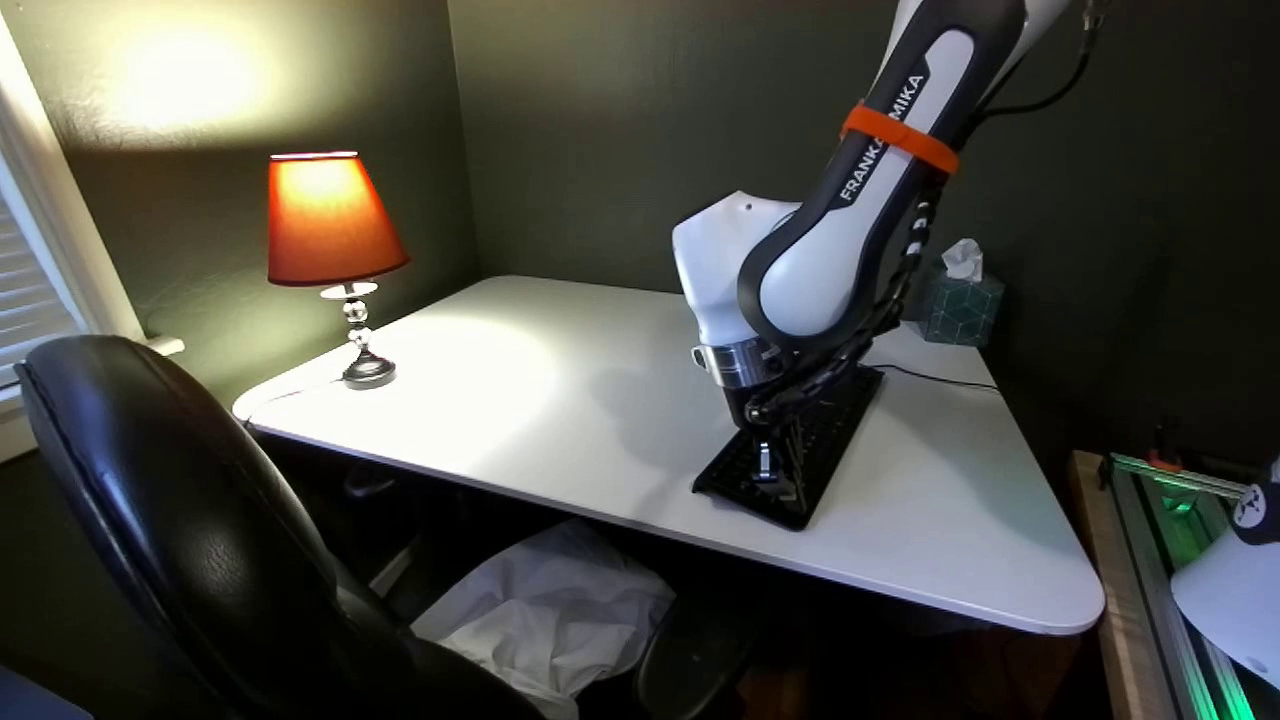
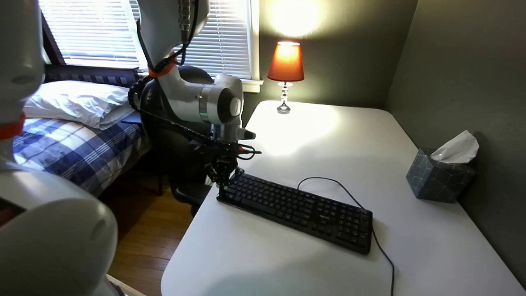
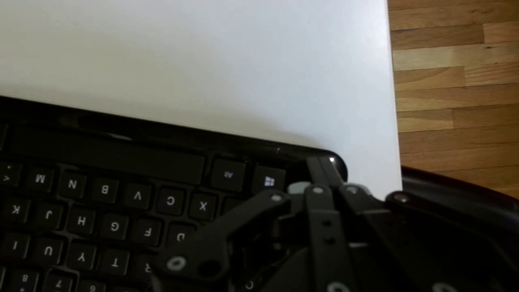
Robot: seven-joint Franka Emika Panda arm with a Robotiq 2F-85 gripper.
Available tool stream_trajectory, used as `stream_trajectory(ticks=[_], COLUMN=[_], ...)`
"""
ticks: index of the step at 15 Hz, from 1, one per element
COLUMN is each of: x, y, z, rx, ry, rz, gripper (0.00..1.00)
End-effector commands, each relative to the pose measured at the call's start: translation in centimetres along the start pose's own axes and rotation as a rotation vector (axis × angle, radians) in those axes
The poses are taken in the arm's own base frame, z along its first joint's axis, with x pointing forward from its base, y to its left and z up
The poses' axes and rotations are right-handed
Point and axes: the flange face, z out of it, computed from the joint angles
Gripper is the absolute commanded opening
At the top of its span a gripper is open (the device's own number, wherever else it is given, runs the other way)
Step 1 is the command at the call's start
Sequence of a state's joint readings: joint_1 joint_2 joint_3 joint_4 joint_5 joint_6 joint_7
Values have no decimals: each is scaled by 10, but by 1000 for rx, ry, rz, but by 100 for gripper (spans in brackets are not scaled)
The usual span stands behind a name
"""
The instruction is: Press the far left control key on the keyboard
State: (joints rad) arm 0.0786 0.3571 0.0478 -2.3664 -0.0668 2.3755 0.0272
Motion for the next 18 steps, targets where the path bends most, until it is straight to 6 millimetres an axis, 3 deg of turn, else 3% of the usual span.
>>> stream_trajectory(ticks=[1,18], x=[6,-6], y=[-3,-3], z=[6,-3], rx=[-6,-15], ry=[-10,20], rz=[-17,-22], gripper=[0,0])
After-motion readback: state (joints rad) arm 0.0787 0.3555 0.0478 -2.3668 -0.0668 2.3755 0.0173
